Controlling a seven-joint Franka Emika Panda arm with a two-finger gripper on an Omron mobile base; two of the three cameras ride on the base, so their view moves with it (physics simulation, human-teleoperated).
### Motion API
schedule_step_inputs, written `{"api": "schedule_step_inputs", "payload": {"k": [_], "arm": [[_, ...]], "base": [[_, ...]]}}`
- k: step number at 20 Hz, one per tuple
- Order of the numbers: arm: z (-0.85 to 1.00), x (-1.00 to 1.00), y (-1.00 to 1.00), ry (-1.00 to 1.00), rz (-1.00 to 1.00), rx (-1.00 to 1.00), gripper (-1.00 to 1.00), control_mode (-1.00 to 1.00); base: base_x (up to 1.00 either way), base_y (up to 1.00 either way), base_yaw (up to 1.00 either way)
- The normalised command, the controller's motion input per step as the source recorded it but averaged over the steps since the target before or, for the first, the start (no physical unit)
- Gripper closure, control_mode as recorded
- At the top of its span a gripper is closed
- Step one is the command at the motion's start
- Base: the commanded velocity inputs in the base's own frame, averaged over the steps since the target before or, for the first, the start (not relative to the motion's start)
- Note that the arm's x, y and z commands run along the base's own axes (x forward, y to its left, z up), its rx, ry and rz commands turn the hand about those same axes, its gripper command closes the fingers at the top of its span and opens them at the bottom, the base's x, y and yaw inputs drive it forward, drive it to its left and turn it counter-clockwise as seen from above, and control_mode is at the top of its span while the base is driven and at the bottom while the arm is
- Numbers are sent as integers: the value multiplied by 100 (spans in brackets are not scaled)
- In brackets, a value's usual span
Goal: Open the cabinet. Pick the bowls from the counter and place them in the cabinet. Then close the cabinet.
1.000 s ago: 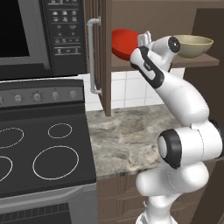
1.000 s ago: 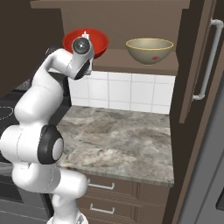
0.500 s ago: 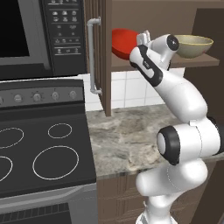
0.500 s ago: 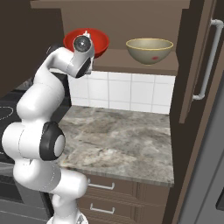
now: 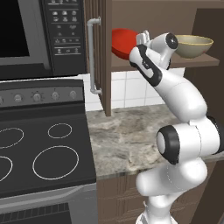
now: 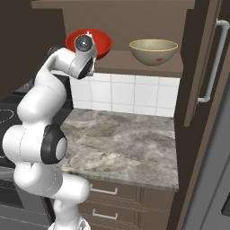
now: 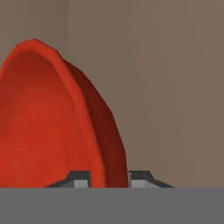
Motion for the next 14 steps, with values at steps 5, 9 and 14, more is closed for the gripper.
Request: {"api": "schedule_step_inputs", "payload": {"k": [5, 9, 14], "arm": [[-24, 12, 1, -3, 0, 0, -100, -100], [-3, 1, 0, -11, 0, 0, -100, -100], [0, -1, 0, -20, 0, 0, -100, -100]], "base": [[0, 0, 0], [0, 0, 0], [0, 0, 0]]}}
